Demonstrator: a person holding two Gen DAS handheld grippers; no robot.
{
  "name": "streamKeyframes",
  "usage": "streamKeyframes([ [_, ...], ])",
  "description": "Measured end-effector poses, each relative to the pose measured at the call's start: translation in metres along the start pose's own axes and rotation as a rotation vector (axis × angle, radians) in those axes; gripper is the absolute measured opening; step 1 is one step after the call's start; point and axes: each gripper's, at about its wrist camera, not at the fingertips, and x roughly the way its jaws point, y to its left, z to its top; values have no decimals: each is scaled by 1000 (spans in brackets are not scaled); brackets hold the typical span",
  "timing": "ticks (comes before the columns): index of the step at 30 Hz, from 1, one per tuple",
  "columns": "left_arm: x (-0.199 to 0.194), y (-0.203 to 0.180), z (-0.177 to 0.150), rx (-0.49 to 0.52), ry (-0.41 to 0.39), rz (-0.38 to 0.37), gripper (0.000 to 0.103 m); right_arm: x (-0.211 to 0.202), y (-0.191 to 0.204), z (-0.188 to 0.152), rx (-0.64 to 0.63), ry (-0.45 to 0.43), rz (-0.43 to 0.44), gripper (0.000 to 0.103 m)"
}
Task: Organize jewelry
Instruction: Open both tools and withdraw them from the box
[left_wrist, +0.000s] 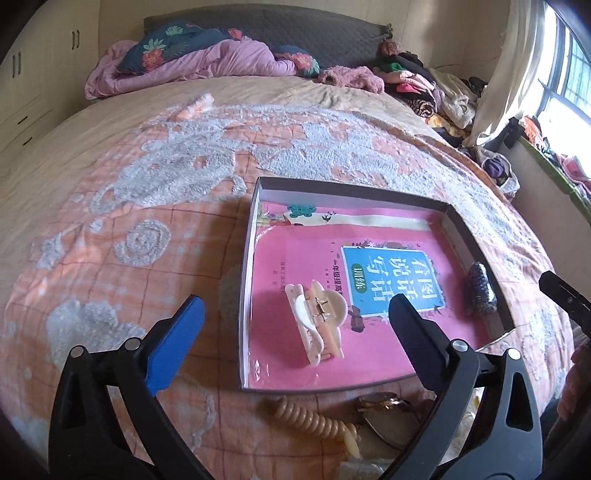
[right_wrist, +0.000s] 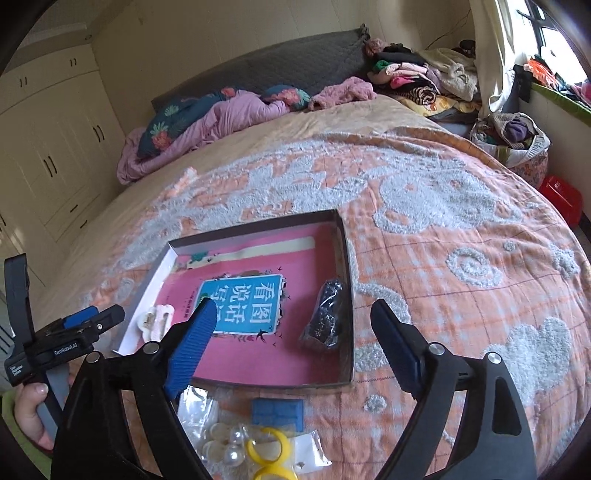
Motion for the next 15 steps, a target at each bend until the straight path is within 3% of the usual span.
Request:
streamKeyframes([
  [15, -49, -1, -7, -27, -83, -7, 93, -50, 11, 4, -18, -83, 28, 89],
])
